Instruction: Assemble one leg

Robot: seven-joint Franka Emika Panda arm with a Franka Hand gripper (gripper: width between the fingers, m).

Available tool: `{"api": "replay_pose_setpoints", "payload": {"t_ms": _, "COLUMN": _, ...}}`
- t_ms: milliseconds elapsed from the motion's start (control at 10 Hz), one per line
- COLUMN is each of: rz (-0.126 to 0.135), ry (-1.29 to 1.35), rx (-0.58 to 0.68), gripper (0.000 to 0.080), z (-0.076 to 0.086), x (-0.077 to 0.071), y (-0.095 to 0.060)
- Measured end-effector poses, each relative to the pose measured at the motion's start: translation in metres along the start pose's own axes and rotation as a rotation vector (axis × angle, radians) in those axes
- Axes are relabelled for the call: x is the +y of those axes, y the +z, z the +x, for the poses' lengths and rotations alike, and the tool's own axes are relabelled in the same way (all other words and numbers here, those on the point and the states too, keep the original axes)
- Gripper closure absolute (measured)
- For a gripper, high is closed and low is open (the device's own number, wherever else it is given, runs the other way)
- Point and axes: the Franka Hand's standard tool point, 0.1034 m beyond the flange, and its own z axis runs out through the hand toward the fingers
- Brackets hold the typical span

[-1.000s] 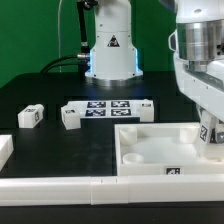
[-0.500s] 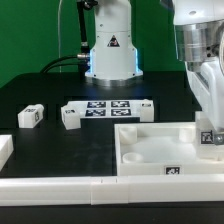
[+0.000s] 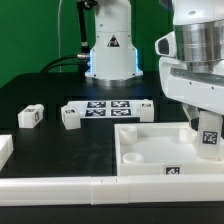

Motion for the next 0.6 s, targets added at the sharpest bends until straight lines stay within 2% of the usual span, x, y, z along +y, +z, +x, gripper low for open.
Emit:
{"api": "replay_pose_setpoints", "payload": {"t_ms": 100, "rz": -0.008, "ry": -0.176, "rx": 0.008, "gripper": 0.0151, "z": -0.0001, "x": 0.0002, "y": 0.0001}}
{"api": "replay_pose_setpoints", "payload": {"t_ms": 400, "rz": -0.057, "ry": -0.637, "rx": 0.058, "gripper": 0.0151, "z": -0.0008, "x": -0.0017, "y": 0.0010}}
{"api": "replay_pose_setpoints", "payload": {"t_ms": 600, "rz": -0.068, "ry": -0.829, "rx": 0.053, "gripper": 0.0151, "z": 0.0077, "x": 0.0022, "y": 0.0019}}
